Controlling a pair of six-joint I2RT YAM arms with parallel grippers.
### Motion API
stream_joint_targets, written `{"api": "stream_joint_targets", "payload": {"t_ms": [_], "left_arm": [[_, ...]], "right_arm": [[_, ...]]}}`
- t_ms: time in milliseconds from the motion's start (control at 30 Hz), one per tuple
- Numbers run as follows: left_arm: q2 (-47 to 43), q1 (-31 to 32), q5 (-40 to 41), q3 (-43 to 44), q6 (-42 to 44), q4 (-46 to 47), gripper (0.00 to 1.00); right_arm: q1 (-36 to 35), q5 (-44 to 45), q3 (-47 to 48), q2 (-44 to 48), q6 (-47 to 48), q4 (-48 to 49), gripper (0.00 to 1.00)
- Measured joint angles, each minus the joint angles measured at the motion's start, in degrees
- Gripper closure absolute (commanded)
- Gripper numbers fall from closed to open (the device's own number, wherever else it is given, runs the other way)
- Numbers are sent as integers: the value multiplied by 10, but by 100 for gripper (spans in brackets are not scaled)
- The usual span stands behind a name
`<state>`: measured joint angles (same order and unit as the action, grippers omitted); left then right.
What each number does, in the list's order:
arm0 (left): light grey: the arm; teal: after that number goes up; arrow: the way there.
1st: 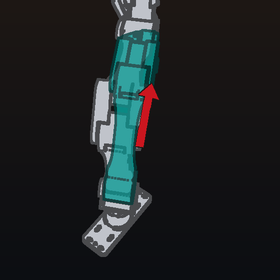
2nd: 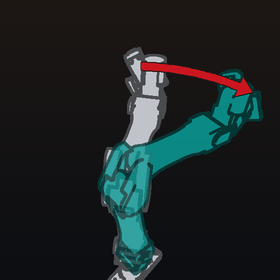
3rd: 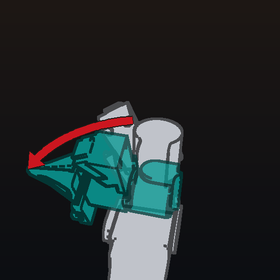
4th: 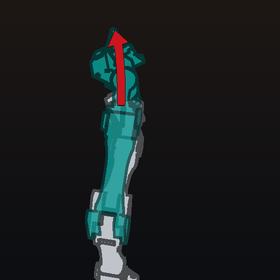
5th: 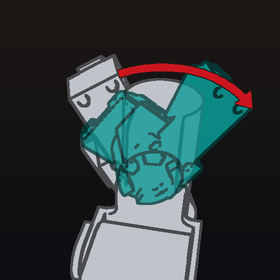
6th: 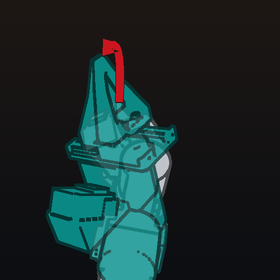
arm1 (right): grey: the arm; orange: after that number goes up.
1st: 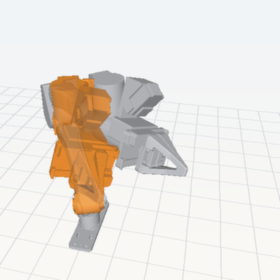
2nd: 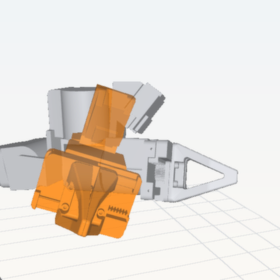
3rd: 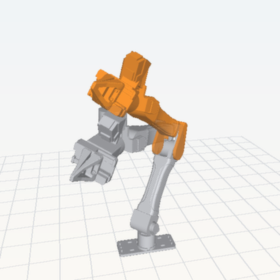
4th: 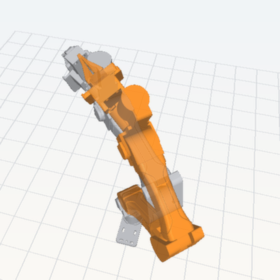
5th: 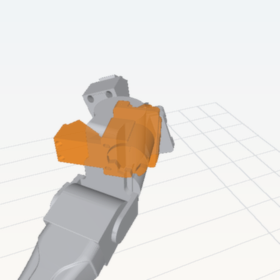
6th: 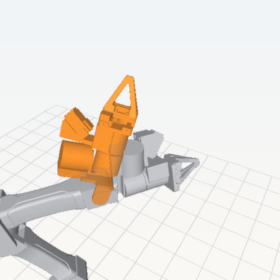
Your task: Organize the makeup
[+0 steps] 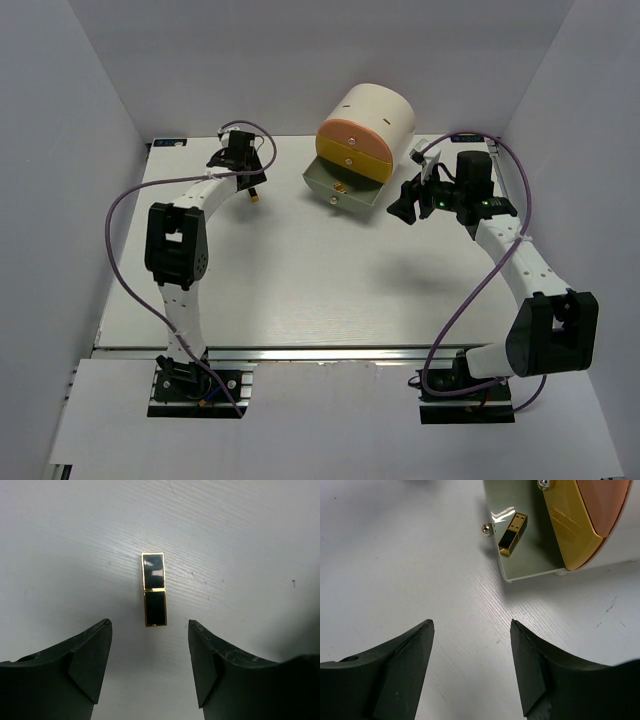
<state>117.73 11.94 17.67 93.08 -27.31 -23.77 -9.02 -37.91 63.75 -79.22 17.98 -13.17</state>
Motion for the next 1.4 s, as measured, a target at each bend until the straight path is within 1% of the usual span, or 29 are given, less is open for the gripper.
{"api": "stream_joint_targets", "payload": {"t_ms": [133, 300, 433, 567, 667, 700, 767, 833, 900, 1033, 1133, 1300, 1400], "left_arm": [[64, 4, 12, 70, 34, -20, 28], [142, 4, 18, 144, 55, -49, 28], [169, 2, 19, 156, 59, -65, 30], [171, 2, 19, 166, 58, -72, 34], [171, 2, 21, 174, 51, -72, 49], [171, 2, 24, 174, 50, -72, 60], [171, 2, 29, 174, 44, -73, 68], [171, 2, 30, 172, 43, -71, 72], [170, 2, 34, 167, 42, -63, 72], [161, 1, 40, 145, 39, -40, 84], [150, -1, 38, 126, 34, -24, 91], [127, -3, 14, 93, 20, -12, 97], [87, -6, -22, 41, -8, 5, 99]], "right_arm": [[0, 0, 0, 0, 1, 0, 31], [0, 1, 0, 0, 1, 0, 30], [0, 23, 0, -5, -12, 6, 32], [0, 60, 2, -21, -35, 18, 33], [0, 83, 2, -29, -53, 23, 34], [0, 89, 3, -31, -57, 26, 33], [0, 97, 5, -34, -63, 28, 34], [0, 103, 8, -36, -68, 30, 34], [0, 107, 10, -36, -72, 31, 33], [0, 109, 12, -36, -75, 32, 34], [0, 110, 12, -36, -76, 32, 33], [0, 110, 13, -36, -77, 32, 33], [0, 112, 14, -36, -77, 32, 33]]}}
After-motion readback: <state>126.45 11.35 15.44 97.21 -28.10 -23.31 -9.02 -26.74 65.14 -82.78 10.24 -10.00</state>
